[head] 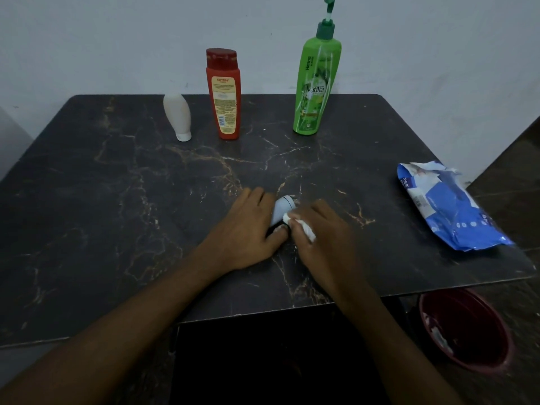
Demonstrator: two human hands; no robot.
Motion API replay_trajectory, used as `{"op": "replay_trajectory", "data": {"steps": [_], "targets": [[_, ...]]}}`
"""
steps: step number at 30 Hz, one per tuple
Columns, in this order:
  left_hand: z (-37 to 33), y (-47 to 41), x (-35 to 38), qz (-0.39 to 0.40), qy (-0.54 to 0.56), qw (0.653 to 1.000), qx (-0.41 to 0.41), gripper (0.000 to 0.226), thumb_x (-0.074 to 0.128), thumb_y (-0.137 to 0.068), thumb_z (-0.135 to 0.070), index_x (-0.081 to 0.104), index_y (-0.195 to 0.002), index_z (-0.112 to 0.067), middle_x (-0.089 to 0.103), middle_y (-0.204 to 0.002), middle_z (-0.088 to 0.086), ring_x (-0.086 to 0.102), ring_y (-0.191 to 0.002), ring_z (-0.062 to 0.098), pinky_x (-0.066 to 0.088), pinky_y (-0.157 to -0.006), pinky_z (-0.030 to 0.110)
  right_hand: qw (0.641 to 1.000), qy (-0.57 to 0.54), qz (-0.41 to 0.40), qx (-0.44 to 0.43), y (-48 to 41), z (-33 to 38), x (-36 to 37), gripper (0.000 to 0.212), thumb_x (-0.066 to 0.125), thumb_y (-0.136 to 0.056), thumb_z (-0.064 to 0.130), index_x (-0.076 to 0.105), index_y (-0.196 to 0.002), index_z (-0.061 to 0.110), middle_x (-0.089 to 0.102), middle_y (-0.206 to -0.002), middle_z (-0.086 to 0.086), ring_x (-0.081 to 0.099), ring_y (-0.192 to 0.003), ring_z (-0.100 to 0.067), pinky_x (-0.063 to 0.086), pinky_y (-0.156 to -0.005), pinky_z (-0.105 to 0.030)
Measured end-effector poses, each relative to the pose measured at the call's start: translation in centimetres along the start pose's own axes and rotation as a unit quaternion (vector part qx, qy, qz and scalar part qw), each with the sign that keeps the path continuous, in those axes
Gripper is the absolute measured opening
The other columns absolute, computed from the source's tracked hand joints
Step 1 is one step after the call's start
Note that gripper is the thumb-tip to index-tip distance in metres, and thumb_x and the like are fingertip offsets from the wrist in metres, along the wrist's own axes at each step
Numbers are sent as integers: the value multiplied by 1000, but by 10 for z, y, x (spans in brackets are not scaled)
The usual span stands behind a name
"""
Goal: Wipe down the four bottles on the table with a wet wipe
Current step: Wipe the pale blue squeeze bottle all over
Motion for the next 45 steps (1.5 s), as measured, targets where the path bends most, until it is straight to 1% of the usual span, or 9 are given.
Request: {"op": "replay_trajectory", "data": {"steps": [9, 13, 18, 24, 30, 34, 36, 40, 45], "targets": [[-6, 1, -5, -22, -85, 996, 34, 36, 47, -95, -50, 55, -105, -16, 48, -100, 0, 39, -81, 12, 35, -71, 30, 999, 28, 12, -25, -34, 13, -3, 11, 59, -94, 11, 68, -91, 5, 62, -91, -9, 60, -75, -22, 51, -67, -35], [-2, 3, -9, -35, -51, 998, 4, 37, 57, -91, -50, 53, -109, -18, 48, -102, -1, 46, -70, 11, 32, -56, 25, 997, 50, 12, -49, -34, 17, -4, 9, 61, -91, 8, 66, -85, 6, 60, -87, -7, 58, -67, -19, 53, -60, -35], [-1, 3, -11, -40, 7, 999, 2, 34, 62, -91, -50, 54, -107, -22, 60, -93, -7, 54, -74, 12, 44, -64, 31, 999, 47, 2, -9, -7, 11, -7, 5, 63, -90, 9, 67, -93, 10, 59, -94, -2, 57, -76, -14, 49, -66, -26], [-4, 4, -12, -23, 63, 997, 22, 27, 70, -91, -37, 53, -106, -22, 59, -91, -12, 54, -76, 7, 36, -65, 23, 998, 37, -45, 26, -6, 10, -6, 19, 53, -88, 6, 71, -90, 12, 67, -94, -2, 62, -82, -14, 43, -73, -17], [-7, 5, -12, -25, 52, 997, 42, 28, 74, -88, -29, 52, -106, -23, 61, -91, -10, 41, -75, -1, 33, -67, 4, 996, 27, -70, 46, -8, 14, -9, 14, 54, -77, 2, 68, -74, 7, 63, -75, -5, 59, -65, -22, 48, -57, -33], [-12, 6, -13, -39, 27, 997, 54, 32, 76, -86, -27, 55, -109, -18, 66, -93, -4, 46, -73, 3, 27, -61, 17, 995, 88, -31, 33, -17, 14, -9, 13, 64, -65, -2, 67, -72, 9, 65, -72, -6, 61, -59, -22, 43, -55, -25], [-13, 6, -13, -40, 14, 997, 58, 34, 77, -85, -28, 56, -109, -15, 67, -95, 0, 56, -76, 12, 28, -64, 22, 995, 90, -3, 45, -21, 14, -13, 12, 71, -69, 1, 69, -77, 10, 67, -77, -7, 64, -65, -24, 48, -60, -29], [-13, 7, -12, -47, -3, 997, 63, 33, 74, -87, -32, 57, -108, -13, 68, -98, 2, 62, -81, 20, 37, -66, 27, 993, 94, 17, 75, -31, 17, -16, 12, 55, -89, 15, 67, -89, 15, 66, -89, -3, 62, -82, -25, 52, -72, -41], [-10, 9, -13, -64, 8, 997, 49, 38, 75, -86, -36, 62, -114, -14, 71, -103, 2, 65, -85, 20, 41, -69, 27, 996, 90, -6, 6, -38, 24, -15, 10, 63, -91, 11, 66, -82, 10, 63, -83, -3, 59, -65, -19, 40, -61, -25]]}}
Point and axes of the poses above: each hand's wrist, its own y-axis away from the middle knuckle, its own x-axis out of the palm, z = x × y, the point moved 5 cm from there along -y, towards the middle knuckle
